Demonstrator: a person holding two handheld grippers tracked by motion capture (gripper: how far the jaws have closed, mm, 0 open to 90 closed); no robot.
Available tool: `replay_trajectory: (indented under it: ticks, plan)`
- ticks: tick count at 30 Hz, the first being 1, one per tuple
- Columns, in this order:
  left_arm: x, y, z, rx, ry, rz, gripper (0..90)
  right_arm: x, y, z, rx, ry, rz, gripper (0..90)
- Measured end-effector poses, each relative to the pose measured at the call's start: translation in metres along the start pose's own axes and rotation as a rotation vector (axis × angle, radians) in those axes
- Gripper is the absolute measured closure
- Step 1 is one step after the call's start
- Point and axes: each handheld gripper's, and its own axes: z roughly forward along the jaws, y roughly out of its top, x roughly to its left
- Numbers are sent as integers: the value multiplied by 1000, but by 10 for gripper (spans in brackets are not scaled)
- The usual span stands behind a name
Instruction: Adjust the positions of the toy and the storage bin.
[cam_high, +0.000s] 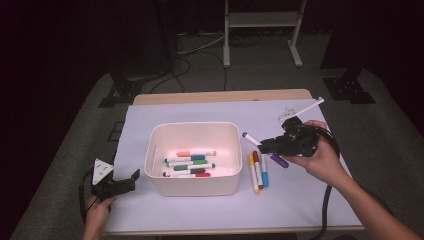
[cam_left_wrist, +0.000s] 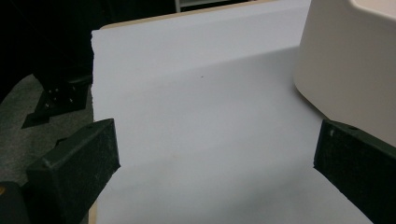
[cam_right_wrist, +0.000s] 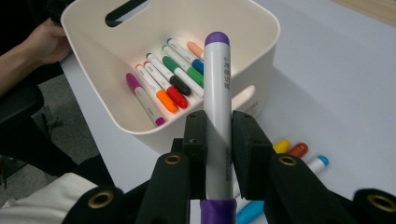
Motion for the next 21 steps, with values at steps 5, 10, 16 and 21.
replay_trajectory:
  ticks: [5, 10, 16, 21]
  plan:
    - [0, 0, 0, -2, 0, 0, 0, 11, 14, 2, 4, 27, -28, 757]
    - [0, 0, 0, 0, -1, 0, 0, 22, 28, 7, 14, 42, -64, 756]
    - [0, 0, 0, -4, -2, -2, 0, 35, 43, 15, 25, 74, -106, 756]
    - [0, 0, 0, -1, -2, 1, 0, 48, 56, 22, 25, 101, -138, 756]
